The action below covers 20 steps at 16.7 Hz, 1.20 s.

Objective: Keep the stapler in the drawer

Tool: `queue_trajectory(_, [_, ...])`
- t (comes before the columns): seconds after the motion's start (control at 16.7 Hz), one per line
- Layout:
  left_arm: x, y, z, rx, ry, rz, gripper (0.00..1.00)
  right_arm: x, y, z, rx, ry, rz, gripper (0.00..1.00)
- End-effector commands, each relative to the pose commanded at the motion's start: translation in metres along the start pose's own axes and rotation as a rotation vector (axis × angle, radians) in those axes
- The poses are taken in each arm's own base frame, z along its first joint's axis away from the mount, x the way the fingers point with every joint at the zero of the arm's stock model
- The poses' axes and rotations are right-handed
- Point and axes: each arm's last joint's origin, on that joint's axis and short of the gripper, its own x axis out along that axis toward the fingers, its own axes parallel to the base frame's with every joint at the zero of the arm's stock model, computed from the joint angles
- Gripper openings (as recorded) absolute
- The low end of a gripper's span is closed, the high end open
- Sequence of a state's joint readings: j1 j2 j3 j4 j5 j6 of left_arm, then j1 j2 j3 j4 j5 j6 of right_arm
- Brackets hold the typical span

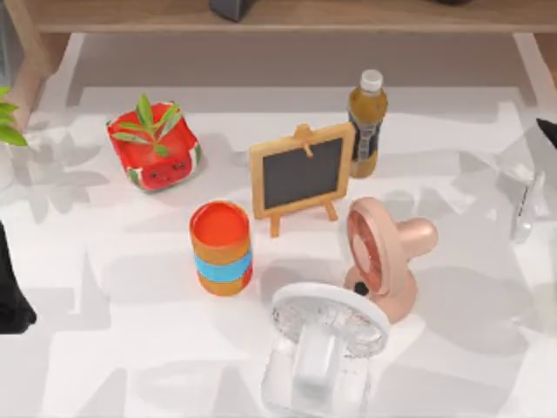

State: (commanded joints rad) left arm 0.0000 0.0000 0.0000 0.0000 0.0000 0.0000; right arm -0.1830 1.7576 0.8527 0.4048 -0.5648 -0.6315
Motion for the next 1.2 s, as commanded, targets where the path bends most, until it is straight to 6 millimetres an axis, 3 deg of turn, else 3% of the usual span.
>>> queue_trajectory(0.3, [0.000,0.000,0.000,0.000,0.000,0.000,1.00,0.039,0.009,0.039,0.467,0.330,0.083,1.00])
queue_trajectory(0.6, [0.000,0.000,0.000,0.000,0.000,0.000,1.00,0.060,0.020,0.064,0.816,0.721,-0.001,1.00])
queue_trajectory(0.9, [0.000,0.000,0.000,0.000,0.000,0.000,1.00,0.069,0.023,0.075,1.005,1.032,-0.179,1.00])
queue_trajectory(1.2, [0.000,0.000,0.000,0.000,0.000,0.000,1.00,0.071,0.021,0.078,1.069,1.171,-0.297,1.00])
